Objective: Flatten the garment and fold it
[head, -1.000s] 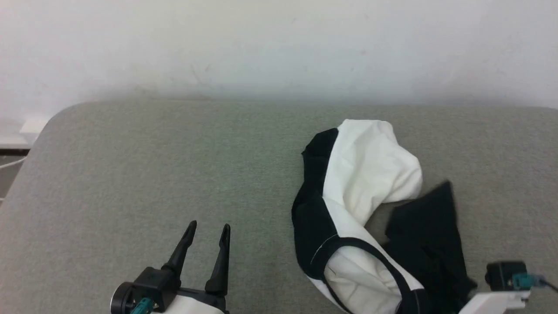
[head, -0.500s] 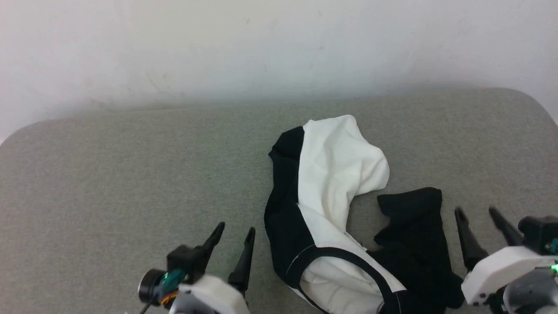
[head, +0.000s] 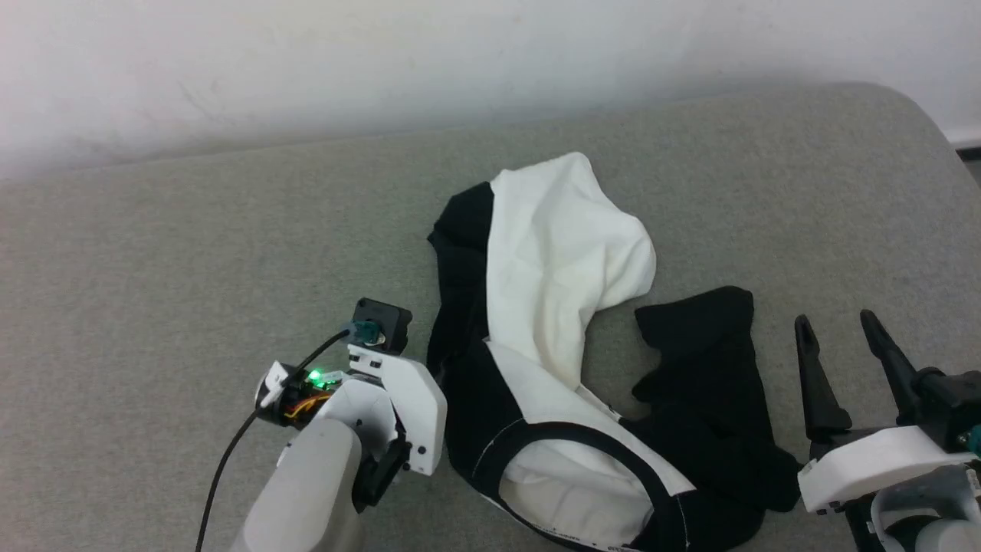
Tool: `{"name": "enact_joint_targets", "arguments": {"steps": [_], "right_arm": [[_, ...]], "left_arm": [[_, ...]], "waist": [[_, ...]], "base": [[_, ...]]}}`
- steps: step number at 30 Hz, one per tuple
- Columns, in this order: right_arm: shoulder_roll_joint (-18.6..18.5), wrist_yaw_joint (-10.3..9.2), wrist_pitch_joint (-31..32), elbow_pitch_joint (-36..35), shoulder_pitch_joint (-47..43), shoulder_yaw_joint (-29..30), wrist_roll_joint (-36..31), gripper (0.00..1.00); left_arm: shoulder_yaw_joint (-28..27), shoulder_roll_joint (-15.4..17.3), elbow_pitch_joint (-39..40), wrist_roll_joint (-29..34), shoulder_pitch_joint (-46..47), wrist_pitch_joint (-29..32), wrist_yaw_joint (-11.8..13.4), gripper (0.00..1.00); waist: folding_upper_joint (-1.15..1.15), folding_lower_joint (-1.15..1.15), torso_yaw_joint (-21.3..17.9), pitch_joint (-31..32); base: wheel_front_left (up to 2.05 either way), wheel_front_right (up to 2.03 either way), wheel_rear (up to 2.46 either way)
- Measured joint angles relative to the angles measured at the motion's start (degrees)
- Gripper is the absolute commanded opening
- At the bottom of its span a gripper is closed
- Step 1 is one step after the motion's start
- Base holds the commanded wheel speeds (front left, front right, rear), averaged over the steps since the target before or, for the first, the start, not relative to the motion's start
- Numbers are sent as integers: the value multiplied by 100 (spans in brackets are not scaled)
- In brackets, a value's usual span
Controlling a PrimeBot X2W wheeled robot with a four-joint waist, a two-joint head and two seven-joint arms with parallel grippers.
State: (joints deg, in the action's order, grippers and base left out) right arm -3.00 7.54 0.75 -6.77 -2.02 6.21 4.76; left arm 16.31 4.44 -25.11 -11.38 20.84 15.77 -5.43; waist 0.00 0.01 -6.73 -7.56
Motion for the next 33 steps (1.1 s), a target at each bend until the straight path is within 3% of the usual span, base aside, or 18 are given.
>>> {"name": "enact_joint_targets", "arguments": {"steps": [5,6,7,11,14,23,28,33], "right_arm": [[-1,0,-138,193,50,-47,24,100],[1,0,-154,222,65,-57,25,100],[0,0,-186,248,71,-62,25,100],[0,0,-204,365,95,-67,25,100],[-1,0,-208,403,96,-59,13,100],[-1,0,-163,460,-9,3,-26,100],[0,0,16,566,-94,-67,-24,100],[1,0,561,934,-248,-64,48,100]], "left_arm": [[158,64,-557,-4,284,357,-18,100],[190,64,-602,-57,353,389,-46,78],[246,66,-654,-111,418,399,-57,0],[371,81,-787,-294,498,322,-118,0],[242,88,-817,-391,360,-68,-86,0],[-638,664,208,-660,-775,-1288,644,0],[-998,800,977,-838,-1625,-1384,950,0],[-1181,732,1066,-1047,-2430,-1300,1221,0]], "waist": [[0,0,-124,-231],[0,-1,-142,-263],[0,-1,-157,-292],[0,-1,-154,-307],[0,0,-103,-240],[0,-1,379,61],[0,-1,761,195],[0,-2,1115,295]], "base": [[0,0,0],[0,0,0],[0,0,0],[0,0,0],[0,0,0],[0,0,0],[0,0,0],[0,0,0]]}}
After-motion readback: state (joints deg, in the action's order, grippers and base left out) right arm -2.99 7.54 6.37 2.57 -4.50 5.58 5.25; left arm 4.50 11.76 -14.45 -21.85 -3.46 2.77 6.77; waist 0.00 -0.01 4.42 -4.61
